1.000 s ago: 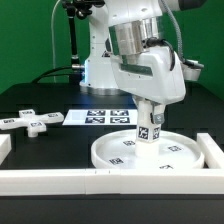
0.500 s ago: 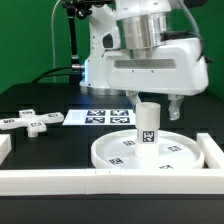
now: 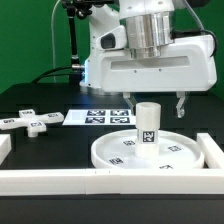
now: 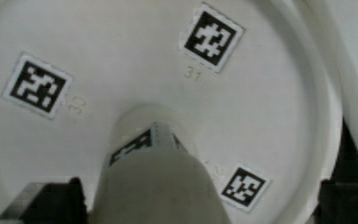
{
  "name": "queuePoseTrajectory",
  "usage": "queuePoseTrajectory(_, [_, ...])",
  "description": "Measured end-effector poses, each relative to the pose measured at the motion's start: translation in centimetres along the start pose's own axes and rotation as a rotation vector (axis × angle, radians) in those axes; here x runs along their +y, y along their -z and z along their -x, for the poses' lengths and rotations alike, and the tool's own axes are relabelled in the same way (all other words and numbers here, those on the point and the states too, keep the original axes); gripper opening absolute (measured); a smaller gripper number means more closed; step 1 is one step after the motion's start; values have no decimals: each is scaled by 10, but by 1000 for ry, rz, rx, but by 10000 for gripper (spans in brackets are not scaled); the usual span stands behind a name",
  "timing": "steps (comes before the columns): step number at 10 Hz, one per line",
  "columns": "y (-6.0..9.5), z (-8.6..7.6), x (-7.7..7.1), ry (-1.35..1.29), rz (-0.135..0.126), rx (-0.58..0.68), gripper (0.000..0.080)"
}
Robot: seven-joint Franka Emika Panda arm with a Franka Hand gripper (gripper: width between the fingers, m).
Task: Assemble round table
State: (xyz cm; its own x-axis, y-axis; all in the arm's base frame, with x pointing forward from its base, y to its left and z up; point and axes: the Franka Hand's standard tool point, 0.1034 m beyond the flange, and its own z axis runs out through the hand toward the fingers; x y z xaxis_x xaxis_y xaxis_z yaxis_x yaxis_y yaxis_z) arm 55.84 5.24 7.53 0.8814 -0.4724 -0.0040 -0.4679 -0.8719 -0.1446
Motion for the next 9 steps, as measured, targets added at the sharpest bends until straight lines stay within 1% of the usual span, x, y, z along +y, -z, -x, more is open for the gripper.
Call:
queuePoseTrajectory(1, [0,-1,2,140,13,6,649])
queuePoseTrajectory(4, [1,-7,1,507,40,37,649])
queuePoseTrajectory(5, [2,-7,1,658,54,39,649])
queuePoseTrajectory(9, [2,-8,2,913,65,28,649])
